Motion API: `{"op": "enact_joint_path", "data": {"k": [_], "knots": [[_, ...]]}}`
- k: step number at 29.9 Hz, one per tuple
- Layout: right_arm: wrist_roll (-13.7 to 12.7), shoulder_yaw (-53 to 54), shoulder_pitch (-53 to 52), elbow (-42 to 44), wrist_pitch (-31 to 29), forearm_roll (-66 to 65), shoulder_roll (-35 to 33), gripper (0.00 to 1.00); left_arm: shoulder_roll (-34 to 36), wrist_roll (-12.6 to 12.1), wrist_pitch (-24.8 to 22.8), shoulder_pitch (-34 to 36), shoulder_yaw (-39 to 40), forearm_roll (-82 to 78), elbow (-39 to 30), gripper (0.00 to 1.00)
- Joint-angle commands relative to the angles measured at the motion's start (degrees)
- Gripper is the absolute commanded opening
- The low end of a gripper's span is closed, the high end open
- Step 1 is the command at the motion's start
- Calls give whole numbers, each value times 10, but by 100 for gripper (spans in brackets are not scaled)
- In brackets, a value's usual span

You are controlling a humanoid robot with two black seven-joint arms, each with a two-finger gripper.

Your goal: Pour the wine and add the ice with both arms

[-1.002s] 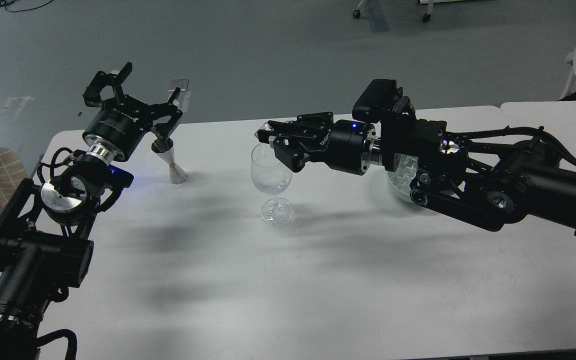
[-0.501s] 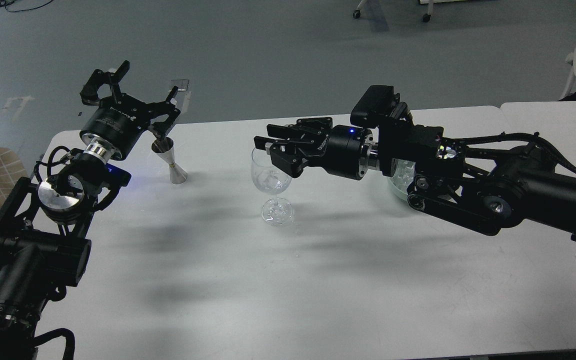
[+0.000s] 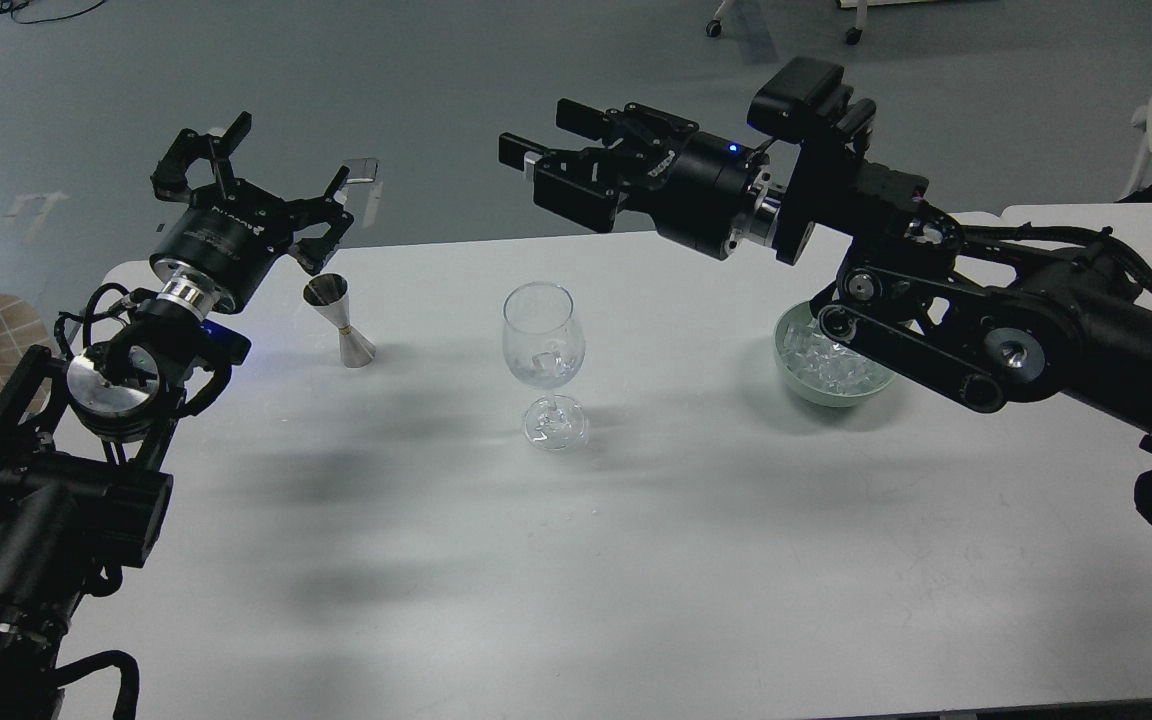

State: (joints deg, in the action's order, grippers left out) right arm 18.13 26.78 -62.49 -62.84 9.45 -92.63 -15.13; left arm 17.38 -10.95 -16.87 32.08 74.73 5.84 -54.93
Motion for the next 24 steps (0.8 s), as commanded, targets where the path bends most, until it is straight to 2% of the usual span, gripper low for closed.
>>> {"op": "enact_joint_path", "data": {"k": [1,5,8,11,13,16,19,20,22,24], "knots": [[3,39,0,6,1,1,12,100,0,-3,2,9,0,0,0,98],[-1,98,1,17,0,5,9,100,-1,-1,3,22,1,1,8,98],[-4,151,-16,102,-6,25,16,100,-1,-19,-6,31,-1,-1,24,97],[-5,158,-64,171,-18,49,43,100,0,-44,-6,45,0,-1,26,97],[-4,160,-85,219,-23,102,60,100,-1,-47,-6,53,-1,-1,26,97],[-2,163,-97,255,-26,220,63,100,-6,-37,-5,54,0,-12,26,95],[0,158,-95,260,-39,355,70,100,-9,7,-5,70,1,-59,26,95],[0,159,-92,264,-46,399,75,100,-12,29,-1,74,-1,-72,28,95],[-1,162,-84,273,-57,465,84,100,-28,54,0,77,-1,-83,30,95],[-2,164,-82,281,-65,510,88,100,-36,64,1,77,-2,-86,32,95]]}}
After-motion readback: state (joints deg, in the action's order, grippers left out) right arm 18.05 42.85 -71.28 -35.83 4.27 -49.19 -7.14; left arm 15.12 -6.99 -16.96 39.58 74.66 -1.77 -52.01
